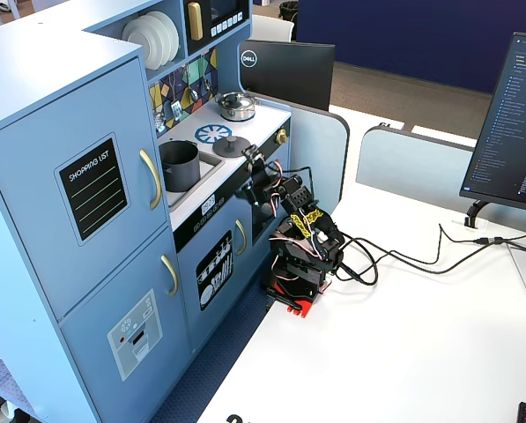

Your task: Pick up the lid from the counter and put it on the gray recipient

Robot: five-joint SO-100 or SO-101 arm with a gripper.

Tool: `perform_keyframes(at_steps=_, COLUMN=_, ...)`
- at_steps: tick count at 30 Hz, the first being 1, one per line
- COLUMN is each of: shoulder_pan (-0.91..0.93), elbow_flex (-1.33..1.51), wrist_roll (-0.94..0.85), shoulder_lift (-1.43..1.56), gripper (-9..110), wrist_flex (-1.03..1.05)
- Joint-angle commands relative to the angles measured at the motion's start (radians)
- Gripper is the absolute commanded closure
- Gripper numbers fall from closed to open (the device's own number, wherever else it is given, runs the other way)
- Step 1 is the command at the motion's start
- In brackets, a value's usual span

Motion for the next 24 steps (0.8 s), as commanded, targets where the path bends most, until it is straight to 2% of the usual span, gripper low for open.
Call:
perform_keyframes(at_steps=1, shoulder_pan=0.081, elbow_flex=-0.087, wrist_roll=0.003, shoulder_lift=-0.066, gripper=102, wrist_flex=-0.206)
perform_keyframes(at_steps=6, shoulder_pan=0.164, elbow_flex=-0.091, wrist_roll=0.009, shoulder_lift=-0.175, gripper=102, wrist_flex=-0.479)
perform_keyframes(at_steps=12, shoulder_pan=0.23, elbow_flex=-0.048, wrist_roll=0.005, shoulder_lift=-0.27, gripper=100, wrist_flex=-0.693)
perform_keyframes(at_steps=15, shoulder_pan=0.261, elbow_flex=-0.006, wrist_roll=0.029, shoulder_lift=-0.308, gripper=95, wrist_flex=-0.818)
perform_keyframes(at_steps=21, shoulder_pan=0.31, elbow_flex=-0.009, wrist_roll=0.098, shoulder_lift=-0.413, gripper=72, wrist_flex=-0.936)
perform_keyframes(at_steps=24, shoulder_pan=0.322, elbow_flex=-0.032, wrist_roll=0.095, shoulder_lift=-0.483, gripper=67, wrist_flex=-1.003)
